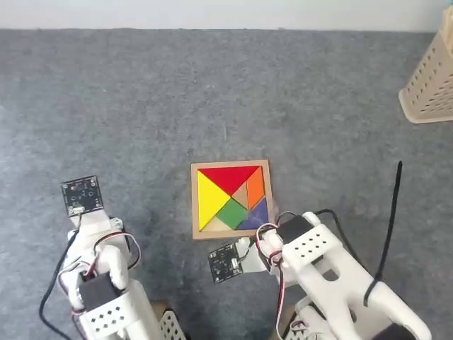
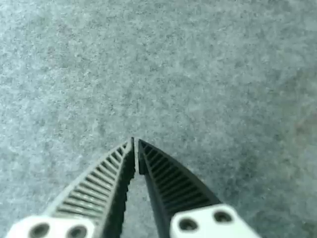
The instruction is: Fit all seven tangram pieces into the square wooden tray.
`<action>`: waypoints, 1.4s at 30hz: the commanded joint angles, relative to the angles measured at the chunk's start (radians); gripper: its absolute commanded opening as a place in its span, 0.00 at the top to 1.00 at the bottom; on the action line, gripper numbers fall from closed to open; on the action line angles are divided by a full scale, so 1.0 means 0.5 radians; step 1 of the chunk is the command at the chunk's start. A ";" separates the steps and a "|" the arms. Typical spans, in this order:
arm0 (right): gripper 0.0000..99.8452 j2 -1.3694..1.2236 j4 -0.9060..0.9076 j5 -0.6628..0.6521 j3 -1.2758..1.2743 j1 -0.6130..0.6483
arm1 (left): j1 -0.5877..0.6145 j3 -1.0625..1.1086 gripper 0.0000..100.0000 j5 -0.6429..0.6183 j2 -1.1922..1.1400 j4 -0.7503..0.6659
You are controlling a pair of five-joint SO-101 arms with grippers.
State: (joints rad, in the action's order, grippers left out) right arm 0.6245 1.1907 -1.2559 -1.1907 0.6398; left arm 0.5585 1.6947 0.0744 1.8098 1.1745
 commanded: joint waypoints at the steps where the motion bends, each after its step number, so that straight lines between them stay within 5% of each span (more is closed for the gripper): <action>1: 0.83 -0.002 -0.078 0.199 0.018 -0.020 | -0.006 -0.017 0.99 -0.031 0.015 0.012; 16: 0.99 0.002 -0.155 0.979 0.015 -0.014 | -0.006 -0.017 0.99 -0.031 0.015 0.012; 33: 0.99 0.002 0.210 1.448 0.565 -0.014 | -0.006 -0.017 0.99 -0.031 0.015 0.012; 42: 0.99 -0.005 0.213 1.476 0.626 -0.020 | -0.006 -0.017 0.99 -0.031 0.015 0.012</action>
State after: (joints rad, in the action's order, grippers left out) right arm 0.6245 1.2858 -0.5332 -0.9298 0.6398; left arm 0.5585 1.6947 0.0744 1.8098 1.1745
